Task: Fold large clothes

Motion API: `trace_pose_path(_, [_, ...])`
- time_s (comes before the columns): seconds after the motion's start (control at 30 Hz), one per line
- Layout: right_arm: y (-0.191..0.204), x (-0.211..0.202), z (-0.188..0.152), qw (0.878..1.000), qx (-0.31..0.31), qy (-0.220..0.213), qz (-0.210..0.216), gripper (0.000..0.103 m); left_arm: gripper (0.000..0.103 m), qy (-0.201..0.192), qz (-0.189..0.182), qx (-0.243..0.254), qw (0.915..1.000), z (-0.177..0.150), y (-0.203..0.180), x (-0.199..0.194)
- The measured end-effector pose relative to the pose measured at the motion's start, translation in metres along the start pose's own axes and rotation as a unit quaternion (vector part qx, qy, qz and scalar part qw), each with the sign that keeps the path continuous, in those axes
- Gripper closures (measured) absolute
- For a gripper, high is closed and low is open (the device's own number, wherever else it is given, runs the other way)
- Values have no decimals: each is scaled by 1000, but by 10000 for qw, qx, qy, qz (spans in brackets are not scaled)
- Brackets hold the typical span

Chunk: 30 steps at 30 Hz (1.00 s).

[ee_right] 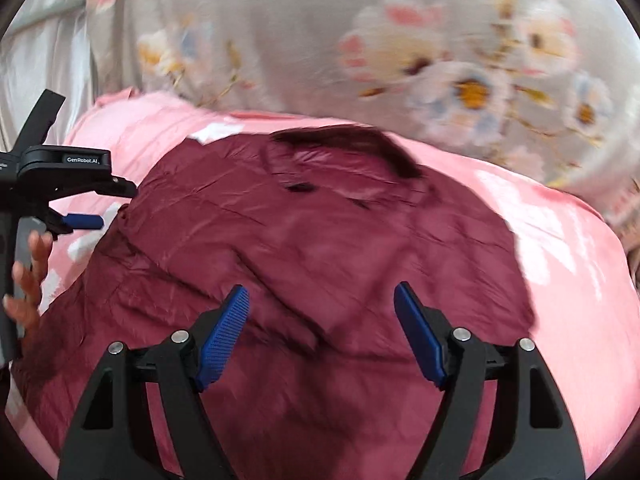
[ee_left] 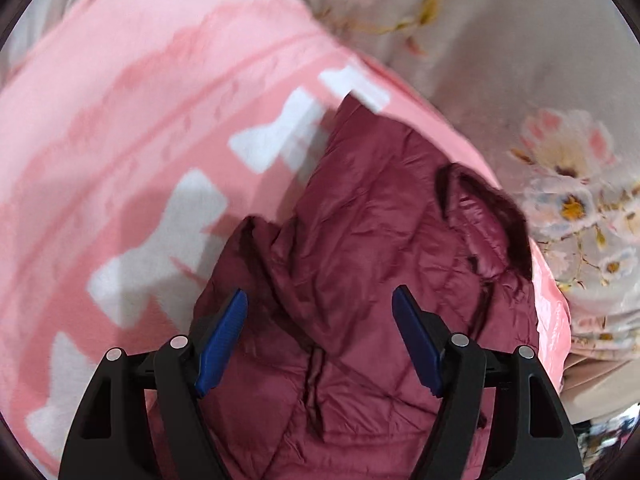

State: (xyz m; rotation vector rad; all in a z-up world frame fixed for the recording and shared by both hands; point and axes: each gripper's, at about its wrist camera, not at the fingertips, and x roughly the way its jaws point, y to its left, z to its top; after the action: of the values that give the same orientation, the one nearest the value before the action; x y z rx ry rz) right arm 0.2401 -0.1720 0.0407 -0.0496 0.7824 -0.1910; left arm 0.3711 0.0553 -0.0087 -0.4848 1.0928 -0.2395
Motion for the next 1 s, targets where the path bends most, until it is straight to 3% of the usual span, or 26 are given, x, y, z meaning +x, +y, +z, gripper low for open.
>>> trace_pose_path(0.13, [13, 44, 3, 9989, -247, 351, -210, 31, 35, 90, 222, 47, 9997, 1, 3, 20])
trace_pose_path(0.23, [-12, 55, -4, 9980, 193, 422, -425, 33, 39, -89, 492, 239, 9985, 0, 5, 25])
trace_pose_path(0.3, [-49, 50, -15, 9943, 748, 392, -649, 33, 39, -114, 485, 260, 9984, 2, 10, 27])
trace_pose_path(0.43, [-138, 12, -57, 9689, 2289, 343, -878, 33, 39, -156, 476, 335, 9982, 5, 14, 28])
trace_pose_path(0.47, [-158, -1, -72, 9597, 2657, 299, -861, 33, 39, -148, 460, 327, 9983, 6, 14, 28])
trace_pose_path(0.53, [-172, -15, -83, 9532, 2891, 262, -847, 31, 41, -116, 398, 259, 9988, 7, 14, 26])
trace_pose_path(0.7, [-180, -20, -77, 9586, 2792, 229, -510, 32, 41, 108, -138, -200, 9996, 12, 11, 25])
trace_pose_path(0.77, [-184, -14, -77, 9546, 2939, 318, -375, 32, 41, 218, -362, -337, 9985, 12, 7, 25])
trace_pose_path(0.87, [-187, 9, -78, 9480, 3115, 546, -360, 35, 41, 199, -352, -273, 9988, 12, -2, 26])
trace_pose_path(0.9, [-185, 17, -77, 9500, 3053, 585, -310, 41, 50, 166, -281, -215, 9992, 12, -4, 27])
trace_pose_path(0.93, [-181, 21, -74, 9529, 2956, 624, -260, 58, 60, 150, -224, -159, 9995, 12, -5, 28])
trace_pose_path(0.97, [-174, 25, -70, 9575, 2800, 667, -201, 80, 81, 159, -128, -70, 9998, 13, -5, 30])
trace_pose_path(1.0, [-165, 26, -63, 9634, 2584, 677, -204, 88, 99, 161, -82, -20, 9998, 15, -5, 30])
